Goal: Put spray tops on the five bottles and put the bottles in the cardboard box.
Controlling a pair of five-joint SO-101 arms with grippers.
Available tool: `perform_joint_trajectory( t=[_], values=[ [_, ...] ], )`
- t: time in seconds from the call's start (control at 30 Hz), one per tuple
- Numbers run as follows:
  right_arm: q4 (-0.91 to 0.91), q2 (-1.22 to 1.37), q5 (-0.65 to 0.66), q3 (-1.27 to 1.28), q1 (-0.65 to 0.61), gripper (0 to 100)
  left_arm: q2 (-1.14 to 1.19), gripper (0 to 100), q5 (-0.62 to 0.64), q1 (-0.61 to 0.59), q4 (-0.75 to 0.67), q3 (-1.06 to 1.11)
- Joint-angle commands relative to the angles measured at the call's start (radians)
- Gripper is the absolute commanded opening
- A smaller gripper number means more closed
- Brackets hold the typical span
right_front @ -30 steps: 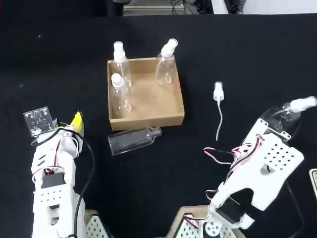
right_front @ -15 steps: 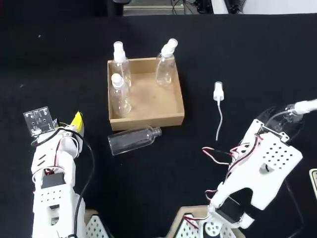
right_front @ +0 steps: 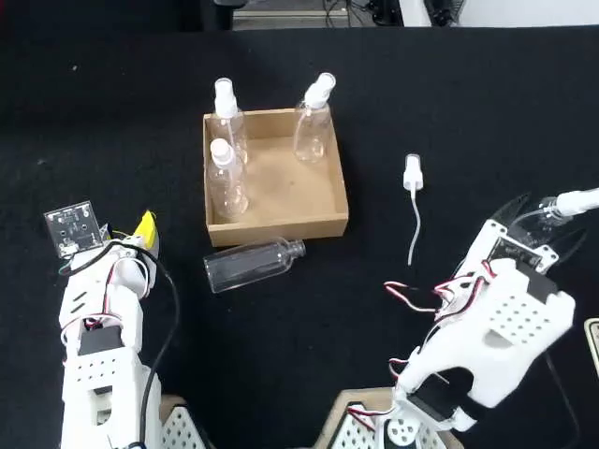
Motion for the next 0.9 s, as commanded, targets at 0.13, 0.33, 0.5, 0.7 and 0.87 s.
perform_joint_trajectory(
  t=[0.13, 0.33, 0.5, 0.7, 0.87],
  values=[
    [0.086, -0.124, -0.002, 0.005, -0.003, 28.2, -0.014, 22, -0.005, 0.015, -0.021, -0.013],
    [0.244, -0.147, -0.002, -0.051, 0.011, 28.2, -0.014, 22, -0.005, 0.012, -0.021, -0.013],
    [0.333, -0.147, -0.002, -0.081, 0.029, 28.2, -0.014, 22, -0.005, 0.015, -0.021, -0.013],
    [0.330, -0.151, -0.002, -0.082, 0.026, 28.2, -0.014, 22, -0.005, 0.015, -0.021, -0.013],
    [0.262, -0.153, -0.002, -0.068, 0.021, 28.2, -0.014, 22, -0.005, 0.015, -0.021, -0.013]
  ],
)
